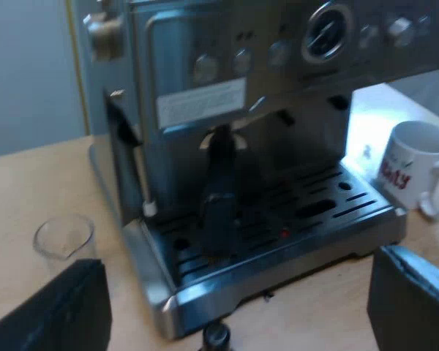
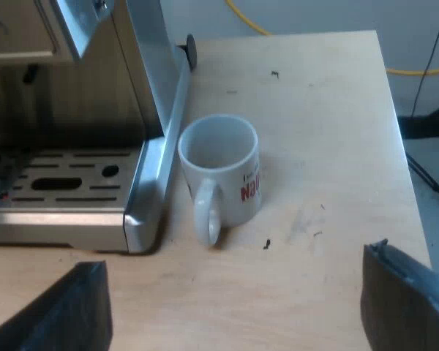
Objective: Place mug into machine
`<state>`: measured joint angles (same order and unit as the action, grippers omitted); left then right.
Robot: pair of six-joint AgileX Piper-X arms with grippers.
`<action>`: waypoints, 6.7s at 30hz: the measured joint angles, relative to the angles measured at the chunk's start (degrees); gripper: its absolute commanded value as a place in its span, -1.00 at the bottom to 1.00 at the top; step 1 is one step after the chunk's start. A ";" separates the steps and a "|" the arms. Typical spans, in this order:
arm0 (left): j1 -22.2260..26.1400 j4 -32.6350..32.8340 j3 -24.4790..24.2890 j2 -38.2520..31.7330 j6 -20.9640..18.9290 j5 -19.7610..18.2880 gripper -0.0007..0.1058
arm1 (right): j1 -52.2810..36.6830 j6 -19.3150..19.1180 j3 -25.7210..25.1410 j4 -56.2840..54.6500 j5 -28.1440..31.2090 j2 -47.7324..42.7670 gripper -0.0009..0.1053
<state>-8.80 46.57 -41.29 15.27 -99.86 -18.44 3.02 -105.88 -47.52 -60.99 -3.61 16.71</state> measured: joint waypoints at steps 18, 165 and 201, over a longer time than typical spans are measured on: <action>-18.76 -11.73 -8.02 26.03 0.96 -0.26 0.38 | 0.00 -0.30 -8.46 0.38 -4.30 16.38 0.35; -24.61 -1.68 -8.32 22.23 3.66 3.77 0.35 | 31.99 15.15 -2.09 4.22 15.58 37.24 -0.98; -12.22 -5.31 5.18 10.71 4.28 3.85 0.35 | 49.79 21.56 -13.50 9.66 15.95 58.56 -0.98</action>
<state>-21.02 41.27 -36.11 25.99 -95.58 -14.59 52.81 -84.32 -61.02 -51.33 12.35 75.26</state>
